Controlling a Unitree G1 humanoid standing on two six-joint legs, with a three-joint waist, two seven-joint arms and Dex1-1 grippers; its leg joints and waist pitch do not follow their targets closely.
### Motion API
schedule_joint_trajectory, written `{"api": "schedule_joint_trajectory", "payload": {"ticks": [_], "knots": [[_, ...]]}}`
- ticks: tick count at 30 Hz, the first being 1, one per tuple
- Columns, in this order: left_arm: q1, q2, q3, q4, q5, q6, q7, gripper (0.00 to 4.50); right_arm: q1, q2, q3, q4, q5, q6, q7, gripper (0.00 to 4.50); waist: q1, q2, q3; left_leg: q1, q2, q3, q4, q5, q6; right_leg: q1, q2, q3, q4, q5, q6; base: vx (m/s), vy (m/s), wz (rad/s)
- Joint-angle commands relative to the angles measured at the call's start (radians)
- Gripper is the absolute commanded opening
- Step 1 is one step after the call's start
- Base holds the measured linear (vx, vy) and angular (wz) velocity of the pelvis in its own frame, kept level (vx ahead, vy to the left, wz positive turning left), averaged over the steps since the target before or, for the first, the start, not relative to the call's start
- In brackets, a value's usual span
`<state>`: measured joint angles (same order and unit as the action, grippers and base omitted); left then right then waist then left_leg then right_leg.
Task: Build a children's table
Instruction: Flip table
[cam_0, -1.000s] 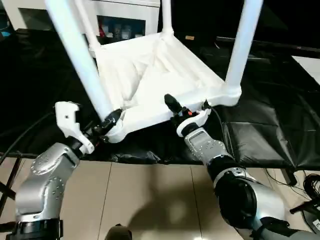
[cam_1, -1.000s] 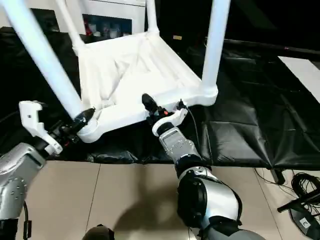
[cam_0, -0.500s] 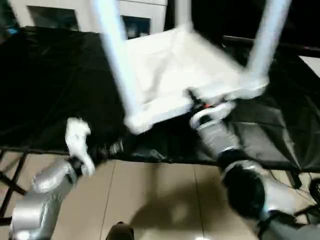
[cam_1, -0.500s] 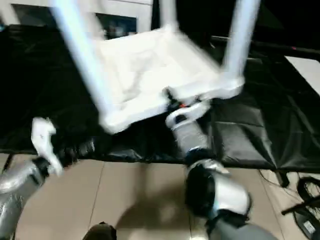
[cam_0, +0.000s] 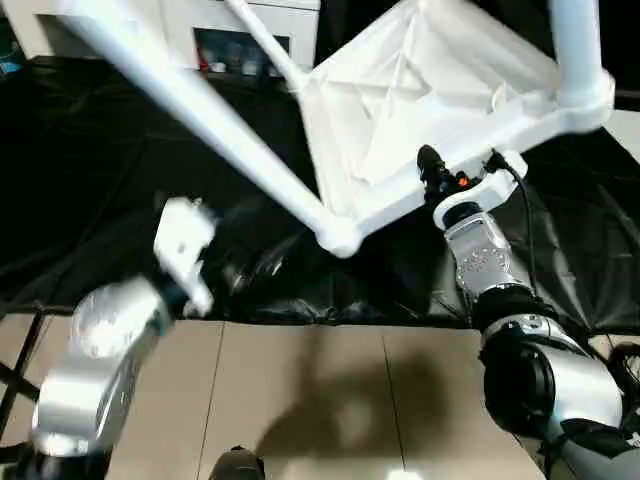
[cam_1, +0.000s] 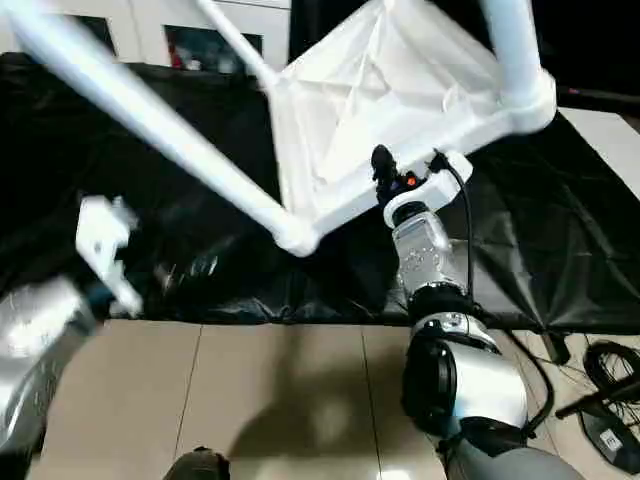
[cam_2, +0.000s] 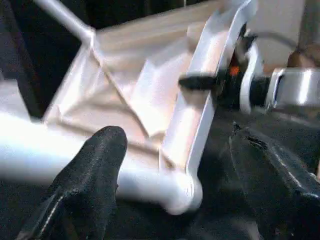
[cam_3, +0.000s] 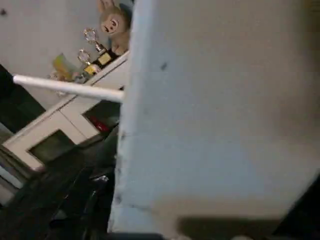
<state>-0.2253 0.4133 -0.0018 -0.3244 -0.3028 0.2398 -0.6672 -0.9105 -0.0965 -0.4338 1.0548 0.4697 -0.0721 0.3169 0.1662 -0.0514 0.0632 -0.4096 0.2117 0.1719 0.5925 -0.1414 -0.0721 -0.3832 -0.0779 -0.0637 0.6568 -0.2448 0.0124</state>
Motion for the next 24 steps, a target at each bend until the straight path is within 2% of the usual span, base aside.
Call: {"api": "schedule_joint_trajectory", "payload": {"ticks": [1, 7, 10, 13, 14, 15, 16, 17, 18, 21, 22, 23, 24], "knots": [[-0.054, 0.017, -0.021, -0.049, -0.003, -0.004, -0.026, 3.75, -0.006, -0.045, 0.037, -0.075, -0.076, -0.044, -0.063, 2.0, -0.005, 0.018, -0.087, 0.041, 0.015, 0.005, -0.053, -0.098, -0.026, 0.035, -0.048, 0.035, -0.05, 0.154, -0.2, 0.0, 0.0, 0.0], [-0.155, 0.039, -0.045, -0.026, 0.086, -0.059, -0.011, 3.75, 0.001, -0.046, 0.101, -0.12, -0.161, -0.057, -0.135, 2.0, -0.008, 0.014, -0.083, 0.034, 0.013, 0.004, -0.057, -0.137, -0.057, 0.04, -0.051, 0.039, -0.056, 0.083, -0.165, 0.0, 0.0, 0.0], [-0.218, 0.059, -0.051, -0.003, 0.138, -0.08, 0.007, 3.75, -0.002, -0.052, 0.134, -0.133, -0.203, -0.055, -0.156, 2.0, -0.007, 0.017, -0.083, 0.041, 0.013, 0.004, -0.057, -0.159, -0.064, 0.033, -0.049, 0.04, -0.058, 0.059, -0.154, 0.0, 0.0, 0.0], [-0.32, 0.108, -0.071, 0.059, 0.241, -0.132, 0.019, 3.75, -0.006, -0.066, 0.194, -0.148, -0.28, -0.047, -0.199, 2.0, -0.007, 0.017, -0.082, 0.039, 0.012, 0.002, -0.058, -0.168, -0.077, 0.034, -0.049, 0.039, -0.058, 0.036, -0.146, 0.0, 0.0, 0.0], [-0.32, 0.108, -0.071, 0.059, 0.241, -0.132, 0.019, 3.75, -0.006, -0.066, 0.194, -0.148, -0.28, -0.047, -0.199, 2.0, -0.008, 0.012, -0.081, 0.038, 0.013, 0.001, -0.06, -0.171, -0.084, 0.037, -0.051, 0.039, -0.059, 0.018, -0.14, 0.0, 0.0, 0.0], [-0.406, 0.149, -0.089, 0.138, 0.34, -0.199, 0.035, 3.75, -0.018, -0.073, 0.231, -0.142, -0.331, -0.043, -0.243, 2.0, -0.009, 0.011, -0.08, 0.038, 0.012, 0.001, -0.06, -0.169, -0.088, 0.035, -0.051, 0.039, -0.062, 0.011, -0.136, 0.0, 0.0, 0.0], [-0.444, 0.166, -0.095, 0.178, 0.377, -0.226, 0.046, 3.75, -0.025, -0.073, 0.24, -0.133, -0.342, -0.039, -0.258, 2.0, -0.007, 0.013, -0.081, 0.042, 0.012, 0.002, -0.058, -0.173, -0.088, 0.031, -0.051, 0.041, -0.062, 0.002, -0.131, 0.0, 0.0, 0.0], [-0.45, 0.168, -0.095, 0.183, 0.382, -0.23, 0.048, 3.75, -0.027, -0.072, 0.241, -0.132, -0.344, -0.038, -0.261, 2.0, -0.01, 0.013, -0.08, 0.039, 0.011, 0.001, -0.059, -0.173, -0.09, 0.032, -0.05, 0.041, -0.062, -0.003, -0.129, 0.0, 0.0, 0.0], [-0.495, 0.182, -0.101, 0.231, 0.412, -0.26, 0.064, 3.75, -0.037, -0.07, 0.244, -0.12, -0.351, -0.032, -0.278, 1.99, -0.01, 0.0, -0.081, 0.039, 0.012, 0.002, -0.06, -0.167, -0.092, 0.034, -0.052, 0.041, -0.061, -0.003, -0.129, 0.0, 0.0, 0.0], [-0.564, 0.197, -0.106, 0.302, 0.45, -0.302, 0.088, 3.75, -0.058, -0.067, 0.248, -0.101, -0.359, -0.028, -0.3, 1.97, -0.008, 0.007, -0.082, 0.04, 0.013, 0.001, -0.06, -0.169, -0.098, 0.03, -0.054, 0.04, -0.057, 0.005, -0.135, 0.0, 0.0, 0.0], [-0.633, 0.213, -0.117, 0.381, 0.492, -0.347, 0.113, 3.75, -0.079, -0.062, 0.26, -0.084, -0.372, -0.026, -0.32, 1.97, -0.009, 0.005, -0.081, 0.04, 0.012, 0.001, -0.059, -0.169, -0.095, 0.029, -0.052, 0.041, -0.059, 0.014, -0.135, 0.0, 0.0, 0.0], [-0.653, 0.217, -0.12, 0.406, 0.504, -0.364, 0.123, 3.75, -0.084, -0.06, 0.263, -0.08, -0.374, -0.025, -0.323, 1.93, -0.008, 0.008, -0.086, 0.044, 0.012, 0.001, -0.057, -0.164, -0.098, 0.027, -0.053, 0.04, -0.052, 0.034, -0.141, 0.0, 0.0, 0.0], [-0.672, 0.217, -0.122, 0.431, 0.512, -0.375, 0.134, 3.75, -0.089, -0.057, 0.266, -0.075, -0.376, -0.023, -0.327, 1.93, -0.008, 0.005, -0.086, 0.038, 0.013, -0.001, -0.057, -0.143, -0.101, 0.031, -0.053, 0.038, -0.05, 0.068, -0.144, 0.0, 0.0, 0.0]]}}
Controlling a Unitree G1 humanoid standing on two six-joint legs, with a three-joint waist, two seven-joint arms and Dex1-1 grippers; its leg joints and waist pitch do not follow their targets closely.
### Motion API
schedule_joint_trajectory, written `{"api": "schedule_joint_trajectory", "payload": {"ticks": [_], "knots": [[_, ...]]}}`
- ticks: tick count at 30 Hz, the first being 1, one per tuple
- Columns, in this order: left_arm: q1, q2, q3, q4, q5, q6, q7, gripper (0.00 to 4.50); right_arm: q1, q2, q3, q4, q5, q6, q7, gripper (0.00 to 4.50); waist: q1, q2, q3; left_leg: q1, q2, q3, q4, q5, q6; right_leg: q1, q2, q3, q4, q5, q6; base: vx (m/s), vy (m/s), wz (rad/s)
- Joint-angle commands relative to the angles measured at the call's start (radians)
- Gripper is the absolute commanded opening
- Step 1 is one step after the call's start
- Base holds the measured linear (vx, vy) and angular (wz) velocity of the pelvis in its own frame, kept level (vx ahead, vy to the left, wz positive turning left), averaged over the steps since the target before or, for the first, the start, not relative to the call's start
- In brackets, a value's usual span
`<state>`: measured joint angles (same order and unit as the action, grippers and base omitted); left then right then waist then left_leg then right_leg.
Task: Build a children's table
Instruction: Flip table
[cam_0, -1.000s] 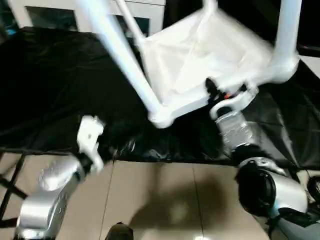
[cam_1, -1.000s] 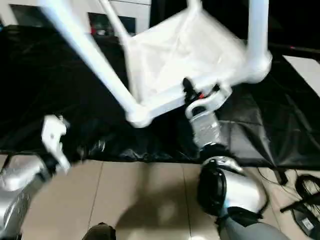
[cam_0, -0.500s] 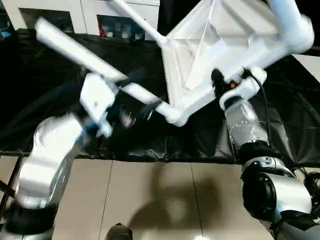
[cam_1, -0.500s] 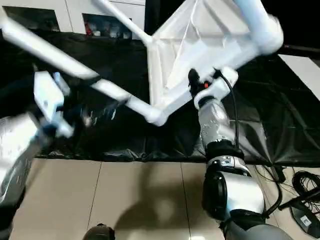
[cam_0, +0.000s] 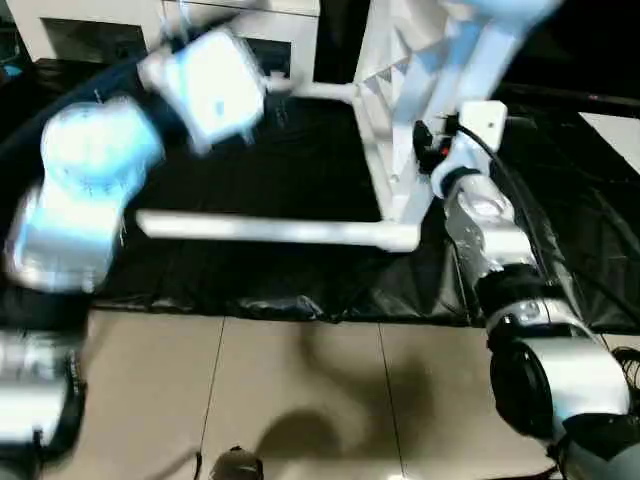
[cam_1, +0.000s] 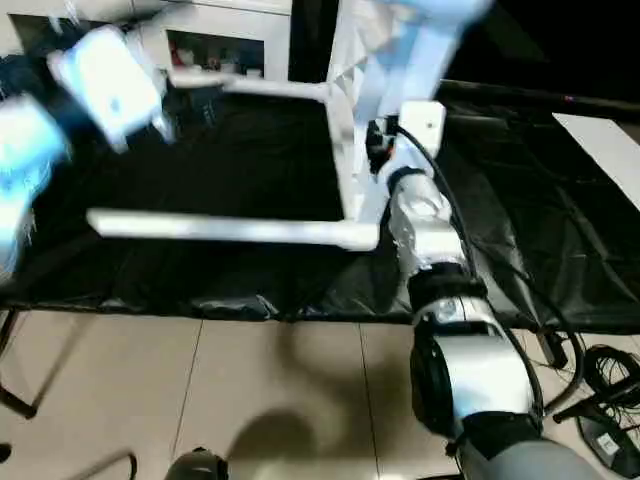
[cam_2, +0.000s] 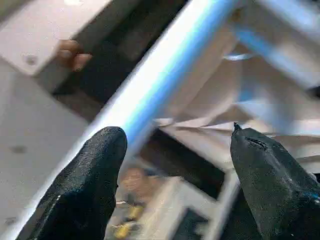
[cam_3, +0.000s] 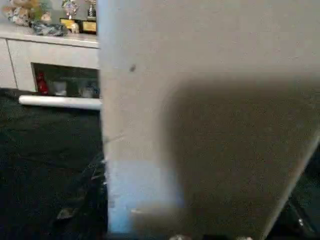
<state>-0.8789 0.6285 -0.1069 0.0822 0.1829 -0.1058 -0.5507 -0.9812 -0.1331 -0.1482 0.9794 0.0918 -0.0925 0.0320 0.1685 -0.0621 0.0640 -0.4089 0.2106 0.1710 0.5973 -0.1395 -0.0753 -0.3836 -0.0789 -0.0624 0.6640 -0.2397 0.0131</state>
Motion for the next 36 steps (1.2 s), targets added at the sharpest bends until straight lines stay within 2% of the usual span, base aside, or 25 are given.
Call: {"api": "schedule_joint_trajectory", "payload": {"ticks": [1, 5, 7, 8, 10, 13, 15, 18, 21, 22, 25, 26, 30, 31, 36], "knots": [[-0.041, 0.002, -0.022, 0.054, 0.043, -0.05, 0.029, 3.75, -0.023, -0.017, -0.013, 0.003, -0.005, 0.002, -0.047, 1.93, -0.01, 0.016, -0.086, 0.038, 0.014, 0.001, -0.061, -0.14, -0.096, 0.03, -0.052, 0.037, -0.056, 0.075, -0.147, 0.0, 0.0, 0.0], [-0.119, -0.003, -0.042, 0.161, 0.111, -0.122, 0.09, 3.75, -0.029, 0.0, 0.011, 0.01, -0.025, 0.017, -0.049, 1.93, -0.009, 0.018, -0.086, 0.035, 0.013, 0.0, -0.06, -0.139, -0.095, 0.033, -0.053, 0.037, -0.055, 0.099, -0.146, 0.0, 0.0, 0.0], [-0.148, -0.007, -0.045, 0.205, 0.138, -0.146, 0.129, 3.75, -0.03, 0.005, 0.015, 0.019, -0.036, 0.013, -0.052, 1.93, -0.01, 0.015, -0.086, 0.034, 0.014, -0.001, -0.061, -0.15, -0.097, 0.036, -0.056, 0.038, -0.056, 0.087, -0.144, 0.0, 0.0, 0.0], [-0.165, -0.007, -0.05, 0.237, 0.154, -0.158, 0.148, 3.75, -0.031, 0.005, 0.017, 0.027, -0.039, 0.008, -0.054, 2.28, -0.01, 0.017, -0.086, 0.035, 0.014, -0.001, -0.061, -0.152, -0.097, 0.036, -0.056, 0.037, -0.056, 0.086, -0.145, 0.0, 0.0, 0.0], [-0.194, -0.005, -0.064, 0.294, 0.177, -0.171, 0.165, 3.75, -0.031, 0.005, 0.018, 0.04, -0.039, 0.002, -0.057, 2.63, -0.011, 0.017, -0.086, 0.037, 0.014, -0.001, -0.061, -0.156, -0.096, 0.033, -0.056, 0.037, -0.057, 0.087, -0.151, 0.0, 0.0, 0.0], [-0.235, -0.007, -0.093, 0.401, 0.218, -0.207, 0.18, 3.75, -0.031, 0.005, 0.017, 0.049, -0.042, 0.002, -0.063, 2.65, -0.012, 0.02, -0.084, 0.038, 0.015, -0.002, -0.063, -0.176, -0.099, 0.031, -0.057, 0.038, -0.06, 0.066, -0.156, 0.0, 0.0, 0.0], [-0.247, -0.009, -0.099, 0.427, 0.227, -0.214, 0.185, 3.75, -0.03, 0.005, 0.016, 0.048, -0.04, 0.002, -0.061, 2.65, -0.012, 0.02, -0.084, 0.039, 0.016, -0.002, -0.064, -0.186, -0.102, 0.031, -0.058, 0.038, -0.06, 0.059, -0.158, 0.0, 0.0, 0.0], [-0.297, -0.022, -0.116, 0.532, 0.257, -0.241, 0.215, 3.75, -0.031, 0.003, 0.014, 0.052, -0.037, 0.001, -0.06, 2.65, -0.01, 0.023, -0.086, 0.042, 0.017, -0.004, -0.063, -0.184, -0.101, 0.031, -0.058, 0.037, -0.058, 0.082, -0.164, 0.0, 0.0, 0.0], [-0.329, -0.031, -0.127, 0.593, 0.281, -0.246, 0.243, 3.75, -0.034, 0.003, 0.012, 0.057, -0.035, -0.004, -0.058, 2.65, -0.008, 0.021, -0.086, 0.04, 0.016, -0.003, -0.062, -0.175, -0.097, 0.033, -0.059, 0.038, -0.057, 0.101, -0.169, 0.0, 0.0, 0.0], [-0.338, -0.035, -0.124, 0.607, 0.28, -0.246, 0.255, 3.75, -0.035, 0.003, 0.013, 0.06, -0.035, -0.008, -0.053, 2.65, -0.009, 0.025, -0.086, 0.039, 0.016, -0.005, -0.062, -0.173, -0.096, 0.034, -0.06, 0.037, -0.057, 0.105, -0.17, 0.0, 0.0, 0.0], [-0.365, -0.044, -0.117, 0.654, 0.265, -0.268, 0.263, 3.75, -0.04, 0.004, 0.014, 0.069, -0.034, -0.016, -0.048, 2.65, -0.007, 0.024, -0.087, 0.04, 0.017, -0.005, -0.062, -0.181, -0.096, 0.035, -0.061, 0.037, -0.057, 0.112, -0.179, 0.0, 0.0, 0.0], [-0.37, -0.045, -0.117, 0.663, 0.265, -0.274, 0.265, 3.46, -0.04, 0.004, 0.013, 0.07, -0.033, -0.017, -0.047, 2.38, -0.007, 0.023, -0.086, 0.04, 0.016, -0.005, -0.062, -0.182, -0.094, 0.035, -0.061, 0.037, -0.057, 0.11, -0.181, 0.0, 0.0, 0.0], [-0.399, -0.062, -0.112, 0.723, 0.248, -0.32, 0.261, 3.26, -0.039, 0.007, 0.012, 0.071, -0.029, -0.023, -0.039, 2.18, -0.005, 0.024, -0.086, 0.041, 0.017, -0.005, -0.062, -0.189, -0.09, 0.036, -0.061, 0.037, -0.058, 0.118, -0.188, 0.0, 0.0, 0.0], [-0.399, -0.062, -0.112, 0.723, 0.248, -0.32, 0.261, 3.04, -0.039, 0.007, 0.012, 0.071, -0.029, -0.023, -0.039, 2.03, -0.005, 0.024, -0.086, 0.041, 0.017, -0.005, -0.062, -0.188, -0.089, 0.036, -0.062, 0.037, -0.057, 0.12, -0.189, 0.0, 0.0, 0.0], [-0.391, -0.088, -0.11, 0.729, 0.208, -0.345, 0.206, 2.71, -0.041, 0.005, 0.014, 0.076, -0.031, -0.03, -0.038, 1.95, -0.004, 0.025, -0.085, 0.041, 0.019, -0.005, -0.064, -0.2, -0.089, 0.034, -0.063, 0.037, -0.059, 0.1, -0.194, 0.0, 0.0, 0.0]]}}
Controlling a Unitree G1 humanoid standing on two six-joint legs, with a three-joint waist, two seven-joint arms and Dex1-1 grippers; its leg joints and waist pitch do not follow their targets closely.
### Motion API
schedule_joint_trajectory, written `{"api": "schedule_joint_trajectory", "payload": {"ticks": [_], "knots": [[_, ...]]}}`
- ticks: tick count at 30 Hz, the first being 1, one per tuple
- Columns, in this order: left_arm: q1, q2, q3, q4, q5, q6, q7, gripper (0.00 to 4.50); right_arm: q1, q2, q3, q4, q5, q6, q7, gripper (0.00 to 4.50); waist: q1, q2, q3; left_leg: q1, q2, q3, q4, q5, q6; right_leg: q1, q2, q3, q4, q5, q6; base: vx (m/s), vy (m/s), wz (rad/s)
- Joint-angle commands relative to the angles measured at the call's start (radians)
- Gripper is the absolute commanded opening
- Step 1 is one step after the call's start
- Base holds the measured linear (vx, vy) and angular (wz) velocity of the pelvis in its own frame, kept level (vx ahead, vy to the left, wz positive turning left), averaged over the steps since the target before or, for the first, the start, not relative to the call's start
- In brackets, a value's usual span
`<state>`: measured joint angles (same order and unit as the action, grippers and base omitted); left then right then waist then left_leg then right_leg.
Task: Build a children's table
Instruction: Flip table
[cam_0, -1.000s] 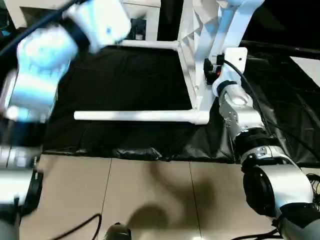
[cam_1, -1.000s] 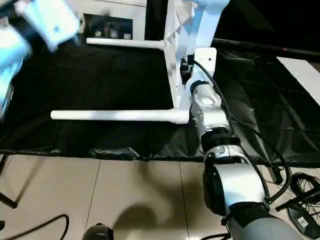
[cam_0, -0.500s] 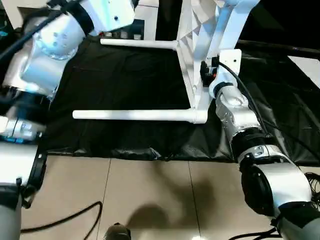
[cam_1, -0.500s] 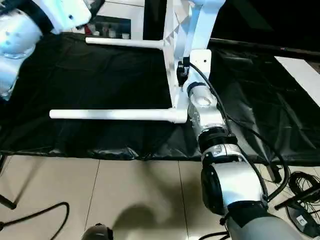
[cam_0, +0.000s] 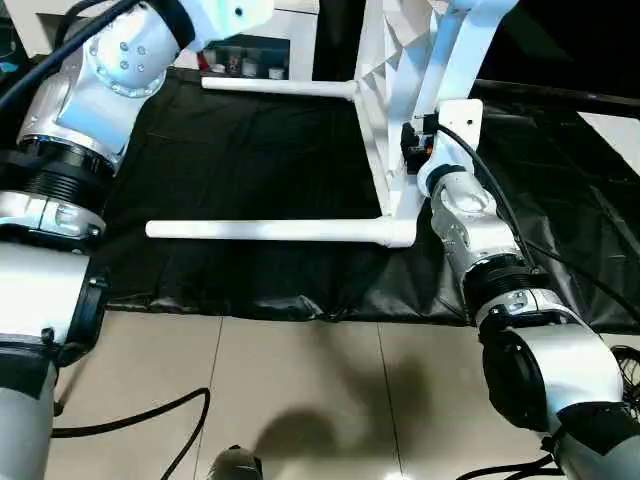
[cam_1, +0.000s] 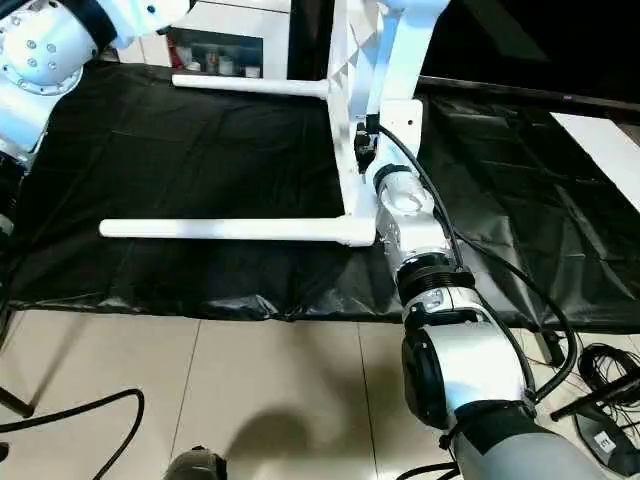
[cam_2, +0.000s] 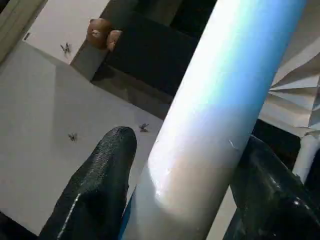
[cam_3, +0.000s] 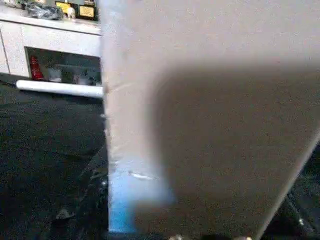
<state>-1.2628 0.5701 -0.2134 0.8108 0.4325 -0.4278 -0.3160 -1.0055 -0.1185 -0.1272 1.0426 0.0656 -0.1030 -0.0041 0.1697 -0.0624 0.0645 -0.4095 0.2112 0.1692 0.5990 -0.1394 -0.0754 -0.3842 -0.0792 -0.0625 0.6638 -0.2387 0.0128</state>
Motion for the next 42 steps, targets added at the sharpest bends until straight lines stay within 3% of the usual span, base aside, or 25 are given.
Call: {"api": "schedule_joint_trajectory", "payload": {"ticks": [1, 4, 7, 8, 11, 13, 14, 15, 16, 20, 21, 22, 23, 24, 27, 29, 30, 33, 34, 36, 38, 39, 40, 42], "knots": [[-0.008, -0.03, -0.003, 0.0, -0.042, -0.024, -0.029, 2.69, -0.017, -0.01, -0.007, 0.013, -0.006, -0.02, -0.001, 1.95, -0.004, 0.026, -0.086, 0.042, 0.018, -0.004, -0.065, -0.201, -0.09, 0.034, -0.063, 0.037, -0.058, 0.098, -0.193, 0.0, 0.0, 0.0], [-0.006, -0.042, 0.004, 0.009, -0.068, -0.04, -0.051, 2.58, -0.03, -0.028, 0.003, 0.016, -0.015, -0.034, 0.023, 1.94, -0.002, 0.031, -0.086, 0.044, 0.019, -0.003, -0.064, -0.207, -0.091, 0.032, -0.062, 0.038, -0.058, 0.107, -0.194, 0.0, 0.0, 0.0], [-0.004, -0.037, 0.028, 0.016, -0.085, -0.024, -0.043, 2.52, -0.047, -0.056, 0.015, 0.011, -0.024, -0.046, 0.064, 1.93, -0.003, 0.028, -0.087, 0.041, 0.017, -0.004, -0.064, -0.204, -0.089, 0.036, -0.061, 0.037, -0.057, 0.114, -0.194, 0.0, 0.0, 0.0], [-0.002, -0.038, 0.053, 0.018, -0.109, -0.01, -0.042, 2.5, -0.058, -0.074, 0.024, 0.005, -0.032, -0.051, 0.092, 1.93, -0.001, 0.033, -0.088, 0.042, 0.016, -0.003, -0.061, -0.2, -0.087, 0.036, -0.062, 0.037, -0.056, 0.121, -0.197, 0.0, 0.0, 0.0], [0.017, -0.047, 0.126, 0.012, -0.194, 0.033, -0.053, 2.48, -0.102, -0.134, 0.041, -0.007, -0.048, -0.054, 0.162, 1.93, -0.002, 0.028, -0.087, 0.038, 0.014, -0.001, -0.059, -0.178, -0.074, 0.04, -0.06, 0.037, -0.055, 0.144, -0.208, 0.0, 0.0, 0.0], [0.05, -0.053, 0.167, -0.011, -0.248, 0.068, -0.072, 2.48, -0.148, -0.186, 0.06, -0.002, -0.07, -0.06, 0.214, 1.93, 0.002, 0.022, -0.095, 0.032, 0.009, 0.004, -0.046, -0.101, -0.035, 0.047, -0.06, 0.036, -0.045, 0.207, -0.232, 0.0, 0.0, 0.0], [0.063, -0.056, 0.181, -0.022, -0.265, 0.084, -0.078, 2.48, -0.165, -0.205, 0.068, 0.003, -0.08, -0.064, 0.229, 1.93, 0.001, 0.021, -0.098, 0.021, 0.003, 0.007, -0.036, -0.022, 0.0, 0.048, -0.052, 0.034, -0.034, 0.294, -0.245, 0.0, 0.0, 0.0], [0.082, -0.06, 0.198, -0.034, -0.287, 0.099, -0.079, 2.48, -0.187, -0.225, 0.076, 0.007, -0.089, -0.069, 0.251, 1.93, 0.003, 0.019, -0.098, 0.016, 0.0, 0.009, -0.032, 0.002, 0.017, 0.048, -0.049, 0.033, -0.03, 0.324, -0.25, 0.0, 0.0, 0.0], [0.109, -0.063, 0.214, -0.049, -0.305, 0.12, -0.079, 2.48, -0.218, -0.249, 0.084, 0.012, -0.096, -0.069, 0.287, 1.93, 0.005, 0.023, -0.098, 0.013, -0.001, 0.014, -0.027, 0.006, 0.063, 0.041, -0.049, 0.032, -0.03, 0.326, -0.26, 0.0, 0.0, 0.0], [0.201, -0.08, 0.258, -0.115, -0.36, 0.179, -0.075, 2.47, -0.312, -0.317, 0.116, 0.027, -0.123, -0.063, 0.405, 1.93, -0.001, 0.023, -0.09, 0.007, 0.004, 0.014, -0.027, -0.028, 0.088, 0.033, -0.049, 0.031, -0.036, 0.233, -0.258, 0.0, 0.0, 0.0], [0.204, -0.081, 0.26, -0.118, -0.363, 0.181, -0.075, 2.46, -0.313, -0.318, 0.117, 0.027, -0.124, -0.063, 0.408, 1.93, -0.002, 0.018, -0.088, 0.01, 0.007, 0.015, -0.029, -0.047, 0.082, 0.03, -0.049, 0.03, -0.039, 0.197, -0.255, 0.0, 0.0, 0.0], [0.247, -0.106, 0.294, -0.168, -0.405, 0.233, -0.077, 2.44, -0.349, -0.341, 0.135, 0.04, -0.136, -0.05, 0.455, 1.93, -0.004, 0.021, -0.082, 0.013, 0.013, 0.014, -0.034, -0.097, 0.064, 0.026, -0.054, 0.031, -0.045, 0.1, -0.248, 0.0, 0.0, 0.0], [0.247, -0.106, 0.294, -0.168, -0.405, 0.233, -0.077, 2.42, -0.349, -0.341, 0.135, 0.04, -0.136, -0.05, 0.455, 1.93, -0.004, 0.021, -0.082, 0.013, 0.013, 0.014, -0.034, -0.097, 0.064, 0.026, -0.054, 0.031, -0.045, 0.1, -0.248, 0.0, 0.0, 0.0], [0.289, -0.129, 0.314, -0.219, -0.43, 0.281, -0.074, 2.4, -0.376, -0.356, 0.148, 0.059, -0.138, -0.034, 0.506, 1.93, -0.007, 0.01, -0.079, 0.016, 0.016, 0.016, -0.038, -0.137, 0.049, 0.024, -0.056, 0.033, -0.054, 0.025, -0.235, 0.0, 0.0, 0.0], [0.332, -0.154, 0.329, -0.277, -0.452, 0.338, -0.066, 2.38, -0.4, -0.367, 0.165, 0.082, -0.149, -0.015, 0.564, 1.93, -0.009, 0.015, -0.072, 0.022, 0.02, 0.015, -0.045, -0.21, 0.019, 0.014, -0.058, 0.034, -0.066, -0.083, -0.212, 0.0, 0.0, 0.0], [0.351, -0.169, 0.335, -0.309, -0.468, 0.37, -0.057, 2.35, -0.406, -0.368, 0.181, 0.104, -0.166, -0.012, 0.586, 1.93, -0.013, 0.012, -0.063, 0.031, 0.021, 0.013, -0.054, -0.325, -0.022, 0.004, -0.061, 0.036, -0.082, -0.225, -0.177, 0.0, 0.0, 0.0], [0.359, -0.172, 0.334, -0.321, -0.472, 0.381, -0.055, 2.33, -0.408, -0.367, 0.191, 0.116, -0.179, -0.013, 0.589, 2.49, -0.015, 0.013, -0.06, 0.036, 0.022, 0.01, -0.058, -0.38, -0.043, -0.001, -0.064, 0.037, -0.088, -0.291, -0.16, 0.0, 0.0, 0.0], [0.362, -0.174, 0.332, -0.335, -0.472, 0.401, -0.055, 2.29, -0.412, -0.357, 0.184, 0.136, -0.177, -0.009, 0.595, 2.66, -0.018, 0.012, -0.055, 0.047, 0.02, 0.003, -0.06, -0.495, -0.072, -0.013, -0.068, 0.039, -0.104, -0.407, -0.121, 0.0, 0.0, 0.0], [0.361, -0.173, 0.332, -0.341, -0.464, 0.412, -0.055, 2.29, -0.415, -0.355, 0.178, 0.14, -0.174, -0.016, 0.584, 2.94, -0.023, 0.01, -0.051, 0.051, 0.02, -0.007, -0.065, -0.563, -0.092, -0.015, -0.072, 0.036, -0.112, -0.492, -0.095, 0.0, 0.0, 0.0], [0.361, -0.172, 0.335, -0.352, -0.459, 0.428, -0.056, 2.29, -0.418, -0.351, 0.17, 0.146, -0.169, -0.027, 0.572, 3.11, -0.026, 0.011, -0.053, 0.057, 0.02, -0.014, -0.067, -0.606, -0.104, -0.017, -0.075, 0.033, -0.116, -0.517, -0.088, -0.027, 0.007, 0.0], [0.357, -0.17, 0.336, -0.35, -0.451, 0.438, -0.054, 2.29, -0.418, -0.348, 0.161, 0.15, -0.167, -0.046, 0.55, 3.14, -0.028, 0.01, -0.057, 0.051, 0.02, -0.017, -0.072, -0.594, -0.104, -0.011, -0.073, 0.032, -0.113, -0.475, -0.093, 0.0, 0.0, 0.0], [0.355, -0.169, 0.336, -0.349, -0.449, 0.443, -0.054, 2.29, -0.419, -0.347, 0.155, 0.152, -0.162, -0.055, 0.548, 3.25, -0.028, 0.015, -0.058, 0.05, 0.02, -0.018, -0.073, -0.589, -0.105, -0.01, -0.073, 0.032, -0.11, -0.455, -0.098, 0.0, 0.0, 0.0], [0.356, -0.169, 0.336, -0.354, -0.45, 0.449, -0.053, 2.28, -0.42, -0.346, 0.152, 0.154, -0.161, -0.059, 0.549, 3.5, -0.031, 0.012, -0.058, 0.048, 0.019, -0.017, -0.074, -0.587, -0.104, -0.01, -0.071, 0.031, -0.108, -0.432, -0.104, 0.0, 0.0, 0.0], [0.356, -0.168, 0.333, -0.359, -0.448, 0.47, -0.048, 2.28, -0.423, -0.346, 0.135, 0.16, -0.151, -0.086, 0.561, 3.54, -0.037, 0.011, -0.057, 0.052, 0.018, -0.015, -0.07, -0.603, -0.097, -0.015, -0.072, 0.032, -0.111, -0.439, -0.112, 0.0, 0.0, 0.0]]}}
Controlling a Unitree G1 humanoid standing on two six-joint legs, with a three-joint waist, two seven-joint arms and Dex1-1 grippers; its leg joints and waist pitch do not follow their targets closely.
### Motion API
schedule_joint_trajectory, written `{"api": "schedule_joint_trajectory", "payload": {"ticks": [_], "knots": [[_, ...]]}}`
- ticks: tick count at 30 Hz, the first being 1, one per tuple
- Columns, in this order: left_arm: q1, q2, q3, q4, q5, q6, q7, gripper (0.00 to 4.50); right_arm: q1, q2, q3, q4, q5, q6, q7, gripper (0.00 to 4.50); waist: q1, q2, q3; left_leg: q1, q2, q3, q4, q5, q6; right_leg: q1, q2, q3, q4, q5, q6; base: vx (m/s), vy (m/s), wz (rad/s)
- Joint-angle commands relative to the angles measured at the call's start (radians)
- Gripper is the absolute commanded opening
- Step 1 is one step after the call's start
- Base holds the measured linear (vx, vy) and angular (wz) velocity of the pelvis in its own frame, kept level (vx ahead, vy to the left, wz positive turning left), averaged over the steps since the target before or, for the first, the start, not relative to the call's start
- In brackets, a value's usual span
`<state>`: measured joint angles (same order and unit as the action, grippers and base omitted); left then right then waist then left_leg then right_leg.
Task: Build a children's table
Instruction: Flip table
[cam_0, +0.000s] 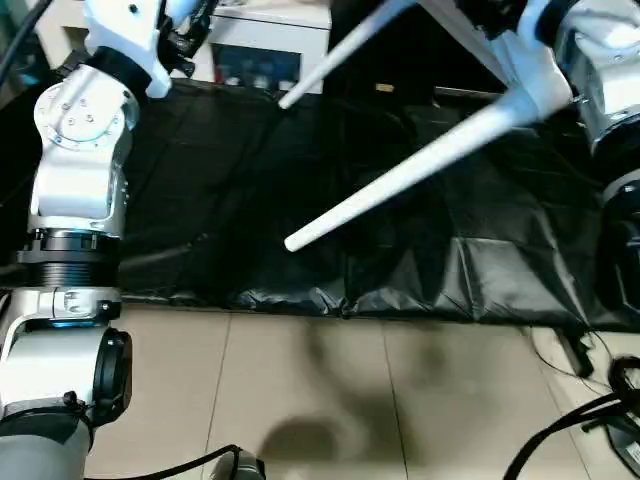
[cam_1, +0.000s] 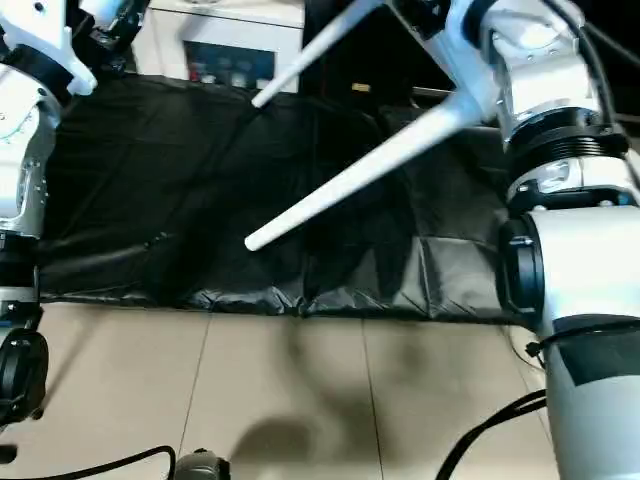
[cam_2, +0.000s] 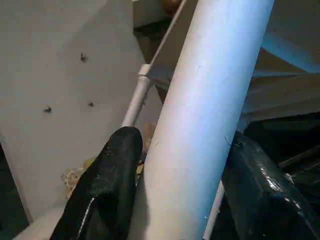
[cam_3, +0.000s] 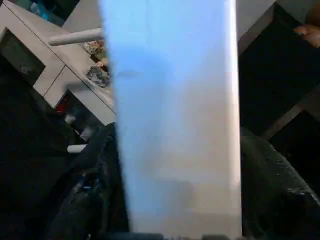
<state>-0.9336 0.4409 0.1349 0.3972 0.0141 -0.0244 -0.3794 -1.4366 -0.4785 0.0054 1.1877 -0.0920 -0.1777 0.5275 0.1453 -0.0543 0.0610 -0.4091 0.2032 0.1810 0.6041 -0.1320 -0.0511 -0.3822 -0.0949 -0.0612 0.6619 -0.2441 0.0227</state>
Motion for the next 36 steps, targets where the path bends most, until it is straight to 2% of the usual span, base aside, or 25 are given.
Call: {"api": "schedule_joint_trajectory", "payload": {"ticks": [1, 2, 3, 4, 6, 7, 10, 11, 12, 13, 15, 16, 18, 19, 20, 21, 23, 24, 25, 27, 28, 30, 31, 33, 36], "knots": [[0.025, -0.041, -0.017, 0.059, -0.023, 0.08, 0.024, 2.27, 0.013, 0.016, -0.021, 0.01, 0.036, -0.062, 0.068, 3.55, -0.012, 0.01, -0.054, 0.052, 0.024, -0.028, -0.074, -0.61, -0.12, -0.016, -0.058, 0.031, -0.11, -0.436, -0.123, 0.0, 0.0, 0.0], [0.025, -0.042, -0.018, 0.059, -0.02, 0.084, 0.025, 2.26, 0.014, 0.018, -0.031, 0.009, 0.048, -0.072, 0.083, 3.55, -0.014, 0.004, -0.055, 0.048, 0.025, -0.027, -0.073, -0.6, -0.113, -0.013, -0.059, 0.031, -0.111, -0.436, -0.12, 0.0, 0.0, 0.0], [0.026, -0.043, -0.019, 0.058, -0.018, 0.09, 0.026, 2.25, 0.014, 0.017, -0.037, 0.008, 0.052, -0.081, 0.072, 3.55, -0.012, 0.004, -0.056, 0.048, 0.025, -0.027, -0.073, -0.588, -0.107, -0.012, -0.058, 0.03, -0.111, -0.43, -0.122, 0.0, 0.0, 0.0], [0.029, -0.048, -0.017, 0.057, -0.016, 0.097, 0.031, 2.25, 0.019, 0.015, -0.046, 0.004, 0.057, -0.125, 0.058, 3.55, -0.012, 0.009, -0.055, 0.049, 0.024, -0.027, -0.073, -0.588, -0.106, -0.014, -0.057, 0.03, -0.111, -0.427, -0.128, 0.0, 0.0, 0.0], [0.031, -0.051, -0.018, 0.06, -0.015, 0.091, 0.029, 2.24, 0.024, 0.016, -0.06, -0.002, 0.069, -0.159, 0.051, 3.55, -0.012, 0.007, -0.056, 0.051, 0.025, -0.026, -0.073, -0.593, -0.107, -0.016, -0.056, 0.03, -0.111, -0.416, -0.135, 0.0, 0.0, 0.0], [0.033, -0.052, -0.018, 0.062, -0.015, 0.088, 0.028, 2.23, 0.026, 0.016, -0.067, -0.005, 0.076, -0.172, 0.048, 3.55, -0.01, 0.011, -0.056, 0.053, 0.024, -0.026, -0.072, -0.594, -0.106, -0.017, -0.057, 0.031, -0.112, -0.414, -0.136, 0.0, 0.0, 0.0], [0.037, -0.053, -0.021, 0.077, -0.026, 0.051, 0.003, 2.17, 0.032, 0.018, -0.094, -0.017, 0.096, -0.222, 0.029, 3.55, -0.011, 0.01, -0.06, 0.049, 0.025, -0.026, -0.074, -0.576, -0.1, -0.011, -0.054, 0.03, -0.107, -0.373, -0.148, 0.0, 0.0, 0.0], [0.04, -0.051, -0.022, 0.1, -0.032, 0.014, -0.017, 2.12, 0.035, 0.02, -0.121, -0.026, 0.123, -0.248, 0.026, 3.55, -0.008, 0.011, -0.06, 0.049, 0.024, -0.024, -0.074, -0.571, -0.096, -0.013, -0.054, 0.031, -0.109, -0.364, -0.15, 0.0, 0.0, 0.0], [0.042, -0.049, -0.02, 0.117, -0.037, -0.01, -0.028, 2.07, 0.038, 0.022, -0.141, -0.034, 0.143, -0.262, 0.023, 3.55, -0.007, 0.01, -0.062, 0.05, 0.024, -0.023, -0.074, -0.56, -0.092, -0.011, -0.055, 0.032, -0.107, -0.34, -0.154, 0.0, 0.0, 0.0], [0.046, -0.038, -0.021, 0.166, -0.037, -0.05, -0.049, 2.07, 0.048, 0.03, -0.191, -0.053, 0.198, -0.275, 0.029, 3.55, -0.005, 0.011, -0.065, 0.048, 0.024, -0.021, -0.075, -0.536, -0.084, -0.008, -0.052, 0.033, -0.102, -0.299, -0.163, 0.0, 0.0, 0.0], [0.05, -0.034, -0.014, 0.197, -0.043, -0.072, -0.067, 1.97, 0.06, 0.036, -0.213, -0.067, 0.23, -0.277, 0.039, 3.55, -0.003, 0.011, -0.068, 0.045, 0.025, -0.02, -0.076, -0.504, -0.076, -0.003, -0.049, 0.033, -0.095, -0.252, -0.169, 0.0, 0.0, 0.0], [0.051, -0.032, -0.009, 0.216, -0.048, -0.079, -0.074, 1.92, 0.07, 0.04, -0.223, -0.078, 0.246, -0.268, 0.044, 3.55, 0.001, 0.012, -0.074, 0.04, 0.026, -0.018, -0.074, -0.446, -0.066, 0.004, -0.05, 0.033, -0.086, -0.192, -0.18, 0.0, 0.0, 0.0], [0.057, -0.024, -0.006, 0.261, -0.048, -0.118, -0.095, 1.83, 0.109, 0.056, -0.235, -0.11, 0.274, -0.242, 0.066, 3.55, -0.001, 0.012, -0.074, 0.035, 0.025, -0.014, -0.072, -0.403, -0.052, 0.005, -0.047, 0.032, -0.085, -0.148, -0.188, 0.0, 0.0, 0.0], [0.06, -0.022, 0.0, 0.278, -0.052, -0.129, -0.103, 1.83, 0.128, 0.064, -0.235, -0.125, 0.281, -0.237, 0.073, 3.55, 0.0, 0.021, -0.074, 0.034, 0.023, -0.016, -0.073, -0.4, -0.053, 0.007, -0.046, 0.032, -0.084, -0.145, -0.189, 0.0, 0.0, 0.0], [0.064, -0.015, -0.002, 0.301, -0.052, -0.154, -0.121, 1.81, 0.168, 0.078, -0.234, -0.153, 0.288, -0.235, 0.071, 3.55, -0.001, 0.018, -0.077, 0.032, 0.024, -0.015, -0.073, -0.38, -0.054, 0.01, -0.048, 0.032, -0.083, -0.12, -0.19, 0.0, 0.0, 0.0], [0.065, -0.006, 0.001, 0.336, -0.058, -0.181, -0.137, 1.76, 0.243, 0.106, -0.243, -0.206, 0.311, -0.225, 0.06, 3.55, 0.0, 0.018, -0.081, 0.03, 0.022, -0.014, -0.072, -0.339, -0.051, 0.017, -0.047, 0.032, -0.08, -0.074, -0.194, 0.0, 0.0, 0.0], [0.064, -0.002, 0.001, 0.348, -0.059, -0.185, -0.143, 1.7, 0.282, 0.123, -0.254, -0.24, 0.329, -0.21, 0.049, 3.55, 0.001, 0.019, -0.085, 0.032, 0.024, -0.013, -0.072, -0.294, -0.046, 0.019, -0.045, 0.031, -0.074, 0.001, -0.202, 0.0, 0.0, 0.0], [0.062, 0.005, -0.004, 0.371, -0.059, -0.205, -0.166, 1.7, 0.336, 0.143, -0.261, -0.296, 0.347, -0.19, 0.038, 3.55, 0.003, 0.022, -0.091, 0.036, 0.024, -0.011, -0.068, -0.269, -0.043, 0.021, -0.045, 0.03, -0.069, 0.043, -0.215, 0.0, 0.0, 0.0], [0.063, 0.008, -0.005, 0.384, -0.059, -0.212, -0.172, 1.7, 0.368, 0.153, -0.256, -0.329, 0.349, -0.18, 0.032, 3.55, 0.004, 0.019, -0.093, 0.035, 0.024, -0.011, -0.065, -0.244, -0.037, 0.022, -0.045, 0.03, -0.065, 0.074, -0.22, 0.0, 0.0, 0.0], [0.07, 0.012, -0.01, 0.408, -0.054, -0.219, -0.18, 1.69, 0.435, 0.172, -0.238, -0.393, 0.343, -0.164, 0.02, 3.55, 0.008, 0.027, -0.101, 0.031, 0.022, -0.011, -0.057, -0.169, -0.022, 0.025, -0.04, 0.027, -0.051, 0.19, -0.232, 0.0, 0.0, 0.0], [0.073, 0.015, -0.016, 0.424, -0.048, -0.224, -0.187, 1.69, 0.467, 0.181, -0.229, -0.424, 0.339, -0.15, 0.011, 3.55, 0.01, 0.028, -0.102, 0.031, 0.022, -0.011, -0.056, -0.159, -0.019, 0.024, -0.038, 0.026, -0.05, 0.208, -0.233, 0.0, 0.0, 0.0], [0.076, 0.016, -0.024, 0.453, -0.042, -0.236, -0.197, 1.69, 0.524, 0.201, -0.217, -0.487, 0.339, -0.115, -0.004, 3.55, 0.012, 0.028, -0.095, 0.032, 0.023, -0.009, -0.06, -0.198, -0.018, 0.019, -0.039, 0.027, -0.056, 0.168, -0.227, 0.0, 0.0, 0.0], [0.08, 0.018, -0.033, 0.482, -0.035, -0.239, -0.204, 1.68, 0.592, 0.22, -0.198, -0.559, 0.335, -0.074, -0.017, 3.55, 0.013, 0.03, -0.094, 0.034, 0.024, -0.011, -0.062, -0.208, -0.024, 0.021, -0.04, 0.027, -0.058, 0.151, -0.223, 0.0, 0.0, 0.0], [0.087, 0.017, -0.037, 0.498, -0.035, -0.237, -0.214, 1.68, 0.65, 0.237, -0.182, -0.606, 0.324, -0.037, -0.037, 3.55, 0.017, 0.034, -0.091, 0.043, 0.029, -0.012, -0.073, -0.289, -0.053, 0.014, -0.044, 0.027, -0.066, 0.071, -0.211, 0.0, 0.0, 0.0], [0.093, 0.019, -0.04, 0.537, -0.038, -0.21, -0.23, 1.68, 0.752, 0.269, -0.157, -0.699, 0.316, 0.029, -0.069, 3.55, 0.015, 0.031, -0.087, 0.044, 0.031, -0.016, -0.083, -0.394, -0.094, 0.01, -0.051, 0.03, -0.078, -0.046, -0.206, 0.0, 0.0, 0.0]]}}
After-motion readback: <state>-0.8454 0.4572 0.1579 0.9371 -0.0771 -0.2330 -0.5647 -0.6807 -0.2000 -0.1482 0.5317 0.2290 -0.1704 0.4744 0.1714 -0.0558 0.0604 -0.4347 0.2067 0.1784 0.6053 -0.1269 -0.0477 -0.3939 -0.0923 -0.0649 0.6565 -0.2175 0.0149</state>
